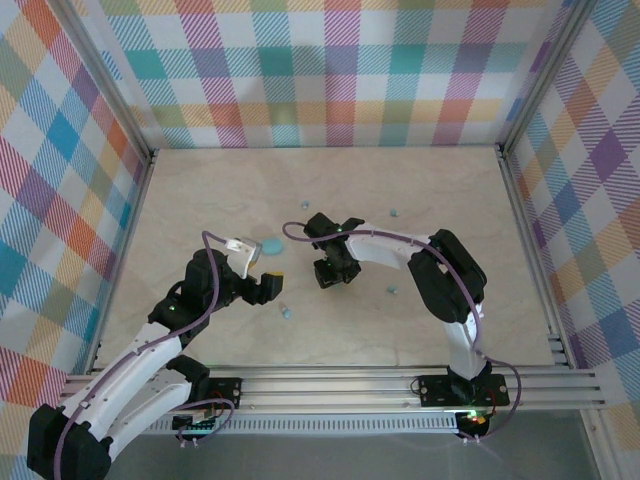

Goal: Insert wireless bluetooth earbuds into charging case

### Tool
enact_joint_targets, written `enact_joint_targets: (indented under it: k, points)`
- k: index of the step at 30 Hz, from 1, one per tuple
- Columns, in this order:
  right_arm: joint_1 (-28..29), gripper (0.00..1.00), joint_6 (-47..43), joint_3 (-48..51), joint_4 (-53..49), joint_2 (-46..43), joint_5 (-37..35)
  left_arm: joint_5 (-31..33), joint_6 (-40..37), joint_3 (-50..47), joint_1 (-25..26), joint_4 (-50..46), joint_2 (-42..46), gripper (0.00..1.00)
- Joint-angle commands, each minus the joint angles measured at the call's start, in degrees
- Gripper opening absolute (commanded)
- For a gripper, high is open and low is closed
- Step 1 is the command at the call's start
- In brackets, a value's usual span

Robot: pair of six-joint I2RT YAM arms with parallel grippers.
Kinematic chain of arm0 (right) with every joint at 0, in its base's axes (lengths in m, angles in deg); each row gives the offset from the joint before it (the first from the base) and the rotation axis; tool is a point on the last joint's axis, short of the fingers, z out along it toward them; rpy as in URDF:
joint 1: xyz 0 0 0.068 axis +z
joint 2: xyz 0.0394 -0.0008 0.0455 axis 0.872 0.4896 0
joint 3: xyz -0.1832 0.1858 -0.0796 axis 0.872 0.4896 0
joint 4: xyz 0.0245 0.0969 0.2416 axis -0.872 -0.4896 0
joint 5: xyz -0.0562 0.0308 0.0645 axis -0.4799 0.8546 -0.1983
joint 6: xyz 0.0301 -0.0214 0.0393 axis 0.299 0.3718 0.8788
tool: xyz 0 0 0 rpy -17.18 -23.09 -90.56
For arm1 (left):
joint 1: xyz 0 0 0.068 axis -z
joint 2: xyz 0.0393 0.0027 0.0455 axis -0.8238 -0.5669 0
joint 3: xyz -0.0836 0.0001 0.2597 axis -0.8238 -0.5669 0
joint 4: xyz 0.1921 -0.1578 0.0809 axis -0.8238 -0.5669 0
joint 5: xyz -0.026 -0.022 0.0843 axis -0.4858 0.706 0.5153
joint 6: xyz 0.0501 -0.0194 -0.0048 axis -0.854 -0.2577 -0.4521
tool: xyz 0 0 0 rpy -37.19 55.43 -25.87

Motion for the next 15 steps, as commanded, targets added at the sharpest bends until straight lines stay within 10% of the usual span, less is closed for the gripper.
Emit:
enact_joint_targets:
  k: [1,9,15]
  points:
    - [0.4,0.35,-5.7,1.3,-0.6,-1.5,0.4,0.0,0.5,0.6,-0.4,2.1,1.0,0.85]
    - [-0.2,0.23,-26.0,0.9,-6.8,-11.3,1.4,-0.9,0.2,-0.8,-0.7,6.5,5.8,0.84]
    - [-0.5,0.2,-39.4,-2.3,-13.8,-20.4,8.6,-16.7,-6.9,2.0,-1.0,7.0,6.9,0.84]
